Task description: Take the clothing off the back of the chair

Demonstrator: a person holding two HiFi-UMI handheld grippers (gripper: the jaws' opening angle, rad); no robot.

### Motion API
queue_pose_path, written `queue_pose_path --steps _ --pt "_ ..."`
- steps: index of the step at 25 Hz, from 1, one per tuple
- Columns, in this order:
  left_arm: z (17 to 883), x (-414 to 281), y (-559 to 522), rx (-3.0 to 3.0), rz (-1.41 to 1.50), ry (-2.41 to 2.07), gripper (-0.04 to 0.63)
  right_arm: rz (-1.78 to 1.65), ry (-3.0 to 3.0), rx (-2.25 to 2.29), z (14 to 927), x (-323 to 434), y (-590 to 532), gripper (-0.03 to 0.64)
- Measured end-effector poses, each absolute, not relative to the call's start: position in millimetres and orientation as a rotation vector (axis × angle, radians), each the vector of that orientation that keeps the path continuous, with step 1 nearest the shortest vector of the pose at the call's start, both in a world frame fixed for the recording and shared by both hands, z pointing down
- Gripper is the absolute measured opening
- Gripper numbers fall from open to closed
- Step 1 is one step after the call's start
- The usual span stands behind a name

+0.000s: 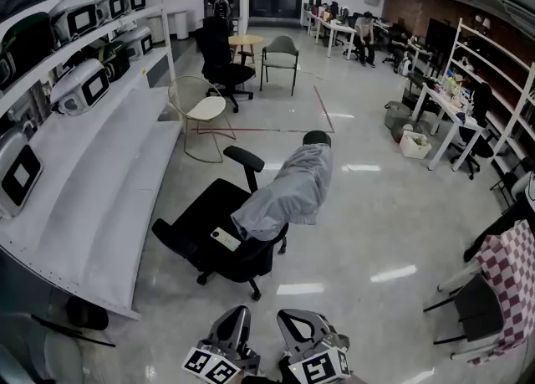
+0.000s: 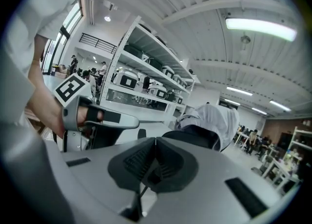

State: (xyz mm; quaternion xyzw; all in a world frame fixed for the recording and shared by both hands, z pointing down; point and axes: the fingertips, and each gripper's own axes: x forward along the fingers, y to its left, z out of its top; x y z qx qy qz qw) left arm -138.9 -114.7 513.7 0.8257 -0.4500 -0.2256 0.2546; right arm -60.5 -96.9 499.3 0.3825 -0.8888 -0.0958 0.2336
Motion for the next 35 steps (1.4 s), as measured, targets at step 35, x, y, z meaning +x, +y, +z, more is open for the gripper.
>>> queue_pose_path --steps 35 --pt "478.6 -115.7 -244.9 2.263 -0.653 -1.382 0.009 -0.354 -2.479 1.192 461.0 -5.9 -274.6 0.223"
